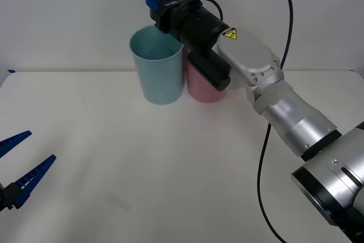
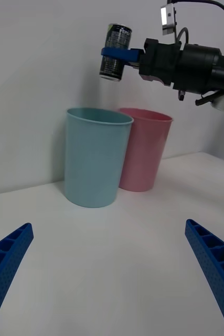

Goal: Grasp the object on the table and drop it into the matching bin: aluminum can to the light blue bin, PET bottle to the pink bin.

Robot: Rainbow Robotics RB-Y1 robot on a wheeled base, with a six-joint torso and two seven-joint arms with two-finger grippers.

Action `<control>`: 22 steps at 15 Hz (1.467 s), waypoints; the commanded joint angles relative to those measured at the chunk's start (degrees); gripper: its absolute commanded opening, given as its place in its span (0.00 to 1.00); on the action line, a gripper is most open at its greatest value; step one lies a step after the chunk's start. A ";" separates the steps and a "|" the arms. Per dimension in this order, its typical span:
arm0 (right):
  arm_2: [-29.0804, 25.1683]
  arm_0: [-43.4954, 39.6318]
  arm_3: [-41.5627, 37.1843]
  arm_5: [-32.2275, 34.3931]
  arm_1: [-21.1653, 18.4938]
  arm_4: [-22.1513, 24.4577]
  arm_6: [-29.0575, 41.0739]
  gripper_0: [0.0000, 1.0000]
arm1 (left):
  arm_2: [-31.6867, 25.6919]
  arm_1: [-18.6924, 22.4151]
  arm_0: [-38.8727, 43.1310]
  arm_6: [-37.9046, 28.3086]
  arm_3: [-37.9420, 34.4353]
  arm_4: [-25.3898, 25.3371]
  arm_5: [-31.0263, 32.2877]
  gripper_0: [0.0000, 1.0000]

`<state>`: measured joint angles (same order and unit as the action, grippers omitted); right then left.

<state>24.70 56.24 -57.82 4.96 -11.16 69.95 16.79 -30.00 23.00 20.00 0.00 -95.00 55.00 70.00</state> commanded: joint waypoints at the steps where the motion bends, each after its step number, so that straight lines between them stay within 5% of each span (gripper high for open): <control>1: 0.35 0.01 -0.01 0.05 0.00 -0.25 0.00 0.96 | 0.00 0.00 0.00 0.00 0.00 0.00 0.00 1.00; 12: 0.79 -3.86 -5.37 0.40 -2.11 -0.87 -0.36 1.00 | 0.00 0.00 0.00 0.00 0.00 0.00 0.00 1.00; 22: 3.25 -22.67 -31.56 5.32 -16.96 -2.89 0.00 1.00 | 0.00 0.00 0.00 0.00 0.00 0.00 0.00 1.00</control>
<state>28.02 34.93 -87.68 9.75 -26.82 67.44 16.80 -30.00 23.00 20.00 0.00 -95.00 55.00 70.00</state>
